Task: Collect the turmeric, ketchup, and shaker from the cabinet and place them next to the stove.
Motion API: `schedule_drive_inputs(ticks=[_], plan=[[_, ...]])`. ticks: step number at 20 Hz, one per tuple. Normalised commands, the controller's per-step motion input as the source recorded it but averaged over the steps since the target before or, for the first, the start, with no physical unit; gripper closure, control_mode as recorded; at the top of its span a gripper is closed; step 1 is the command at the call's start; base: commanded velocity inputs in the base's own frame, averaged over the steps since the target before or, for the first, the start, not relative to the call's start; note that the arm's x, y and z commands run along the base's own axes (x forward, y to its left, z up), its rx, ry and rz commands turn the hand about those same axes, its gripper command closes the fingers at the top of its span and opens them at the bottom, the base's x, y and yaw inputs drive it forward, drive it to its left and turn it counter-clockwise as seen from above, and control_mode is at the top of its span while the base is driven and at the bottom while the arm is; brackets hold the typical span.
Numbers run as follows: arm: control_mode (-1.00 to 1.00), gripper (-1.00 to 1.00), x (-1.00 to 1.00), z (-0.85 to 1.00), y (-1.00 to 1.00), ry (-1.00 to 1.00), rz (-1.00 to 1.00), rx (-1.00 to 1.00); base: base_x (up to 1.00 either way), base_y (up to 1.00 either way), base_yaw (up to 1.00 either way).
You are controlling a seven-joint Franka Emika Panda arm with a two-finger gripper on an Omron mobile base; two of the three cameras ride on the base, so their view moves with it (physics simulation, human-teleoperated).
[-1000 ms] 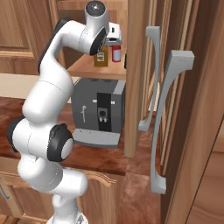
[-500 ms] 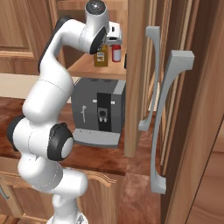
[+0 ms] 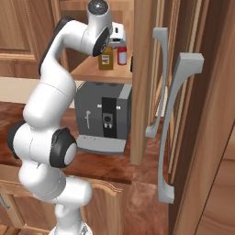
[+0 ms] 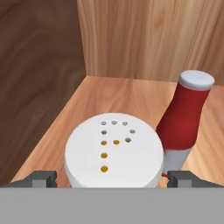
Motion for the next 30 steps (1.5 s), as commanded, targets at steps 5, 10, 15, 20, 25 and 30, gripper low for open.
schedule_drive_inputs(ticks=[5, 10, 15, 20, 25, 30], plan=[[-1.0, -1.0, 0.08, 0.0, 0.03, 0.01, 0.0, 0.0, 0.0, 0.0, 0.0], [-1.0, -1.0, 0.08, 0.0, 0.0, 0.01, 0.01, 0.0, 0.0, 0.0, 0.0], [-1.0, 1.0, 0.01, 0.0, 0.0, 0.0, 0.0, 0.0, 0.0, 0.0, 0.0], [-1.0, 1.0, 0.0, 0.0, 0.0, 0.0, 0.0, 0.0, 0.0, 0.0, 0.0], [-1.0, 1.0, 0.0, 0.0, 0.0, 0.0, 0.0, -0.01, 0.0, 0.0, 0.0], [-1.0, 1.0, 0.0, -0.01, 0.0, 0.0, 0.0, 0.0, 0.0, 0.0, 0.0]])
